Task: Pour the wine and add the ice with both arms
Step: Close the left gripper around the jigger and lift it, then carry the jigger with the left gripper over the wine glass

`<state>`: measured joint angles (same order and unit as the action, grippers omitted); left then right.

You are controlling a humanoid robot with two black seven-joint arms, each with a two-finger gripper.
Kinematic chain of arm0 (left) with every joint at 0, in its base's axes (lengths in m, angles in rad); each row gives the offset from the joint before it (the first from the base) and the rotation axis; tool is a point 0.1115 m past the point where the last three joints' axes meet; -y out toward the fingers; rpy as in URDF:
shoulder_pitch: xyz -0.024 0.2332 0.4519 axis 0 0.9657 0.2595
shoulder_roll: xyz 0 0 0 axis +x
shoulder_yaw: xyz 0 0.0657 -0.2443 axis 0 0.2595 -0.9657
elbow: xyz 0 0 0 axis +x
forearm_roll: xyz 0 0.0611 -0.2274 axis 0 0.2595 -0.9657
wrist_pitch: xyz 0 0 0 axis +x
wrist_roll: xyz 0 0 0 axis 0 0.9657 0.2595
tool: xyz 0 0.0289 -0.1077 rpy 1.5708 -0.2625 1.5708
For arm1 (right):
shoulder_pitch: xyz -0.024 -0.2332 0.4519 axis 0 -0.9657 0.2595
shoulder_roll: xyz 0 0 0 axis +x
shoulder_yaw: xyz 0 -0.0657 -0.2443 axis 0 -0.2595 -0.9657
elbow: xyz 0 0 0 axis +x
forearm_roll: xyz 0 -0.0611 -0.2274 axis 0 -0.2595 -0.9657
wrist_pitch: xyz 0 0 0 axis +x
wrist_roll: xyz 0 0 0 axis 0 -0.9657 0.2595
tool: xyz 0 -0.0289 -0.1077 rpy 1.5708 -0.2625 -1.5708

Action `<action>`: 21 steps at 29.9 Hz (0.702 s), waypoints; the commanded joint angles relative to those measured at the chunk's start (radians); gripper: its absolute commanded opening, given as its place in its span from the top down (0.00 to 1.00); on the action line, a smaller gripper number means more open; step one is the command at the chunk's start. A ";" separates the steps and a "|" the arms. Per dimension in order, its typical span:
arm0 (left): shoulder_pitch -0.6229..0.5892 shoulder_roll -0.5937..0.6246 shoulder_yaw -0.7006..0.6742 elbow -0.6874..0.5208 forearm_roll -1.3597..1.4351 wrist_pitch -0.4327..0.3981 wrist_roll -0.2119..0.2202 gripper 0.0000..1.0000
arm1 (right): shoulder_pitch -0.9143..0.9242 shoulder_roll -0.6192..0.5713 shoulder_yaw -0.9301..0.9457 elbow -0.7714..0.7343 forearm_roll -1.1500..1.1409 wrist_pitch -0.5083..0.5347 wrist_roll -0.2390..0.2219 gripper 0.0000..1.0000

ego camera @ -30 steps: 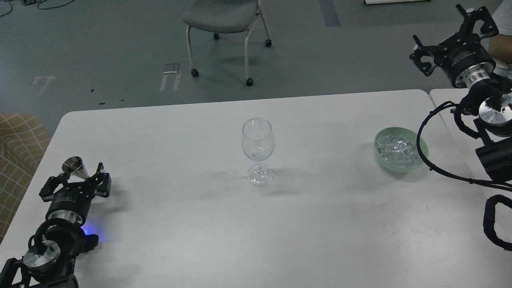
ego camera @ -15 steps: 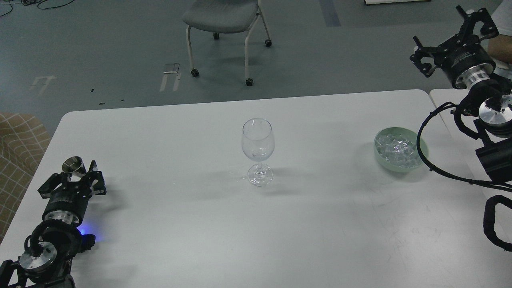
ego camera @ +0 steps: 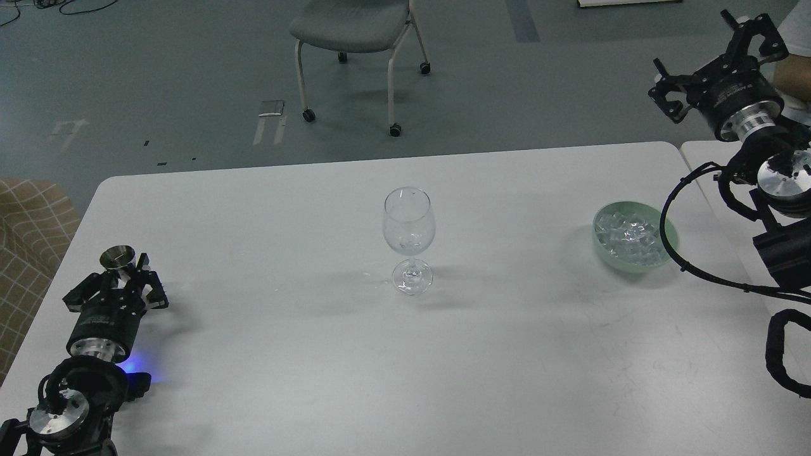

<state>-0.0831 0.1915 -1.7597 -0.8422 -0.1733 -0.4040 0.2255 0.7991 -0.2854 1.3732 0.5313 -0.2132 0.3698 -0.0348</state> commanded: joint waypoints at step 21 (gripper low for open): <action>-0.001 -0.001 -0.009 -0.117 -0.002 -0.002 -0.008 0.89 | -0.005 -0.009 0.000 0.004 0.000 -0.002 -0.001 0.00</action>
<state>-0.0843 0.1899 -1.7684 -0.9286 -0.1747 -0.4079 0.2177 0.7948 -0.2933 1.3729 0.5354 -0.2132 0.3681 -0.0348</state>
